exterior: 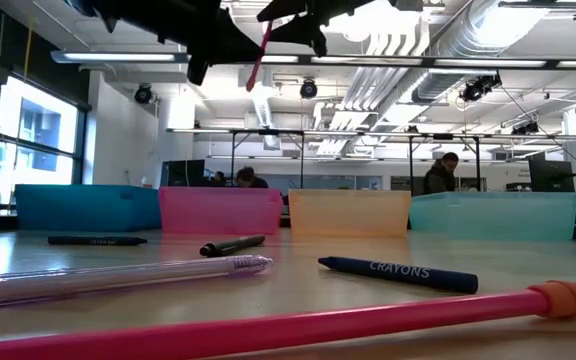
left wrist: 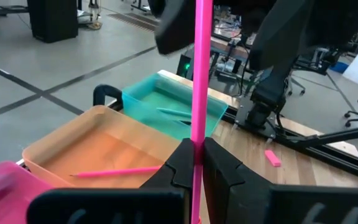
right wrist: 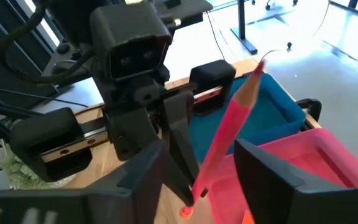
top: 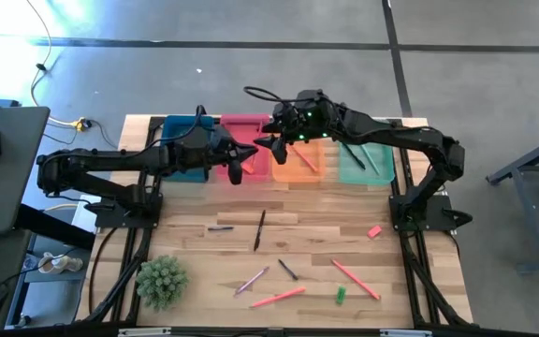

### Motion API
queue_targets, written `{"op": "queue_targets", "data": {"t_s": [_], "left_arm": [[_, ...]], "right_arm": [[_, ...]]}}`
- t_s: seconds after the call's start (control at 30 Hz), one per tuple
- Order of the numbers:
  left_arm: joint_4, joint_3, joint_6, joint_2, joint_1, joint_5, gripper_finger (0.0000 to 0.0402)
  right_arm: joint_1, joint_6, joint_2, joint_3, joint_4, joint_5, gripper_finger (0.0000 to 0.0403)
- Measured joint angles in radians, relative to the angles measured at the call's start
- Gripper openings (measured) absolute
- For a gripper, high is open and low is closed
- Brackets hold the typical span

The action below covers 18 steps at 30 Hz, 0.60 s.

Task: Sort crayons/erasers/pens/pencils in bins
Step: Put the pink pencil into the orange bin

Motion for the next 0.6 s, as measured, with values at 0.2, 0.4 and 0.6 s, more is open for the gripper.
{"op": "queue_targets", "data": {"t_s": [0.2, 0.4, 0.6], "left_arm": [[0.000, 0.000, 0.034, 0.000, 0.018, 0.034, 0.0001], [-0.001, 0.000, 0.067, 0.000, 0.018, 0.038, 0.0001], [-0.001, 0.000, 0.067, 0.000, 0.017, 0.038, 0.0001]], "right_arm": [[0.000, 0.002, 0.001, 0.000, -0.004, 0.021, 0.0082], [0.001, 0.002, 0.001, -0.001, -0.002, 0.038, 0.0009], [0.000, 0.025, 0.001, 0.000, -0.007, 0.041, 0.0023]]}}
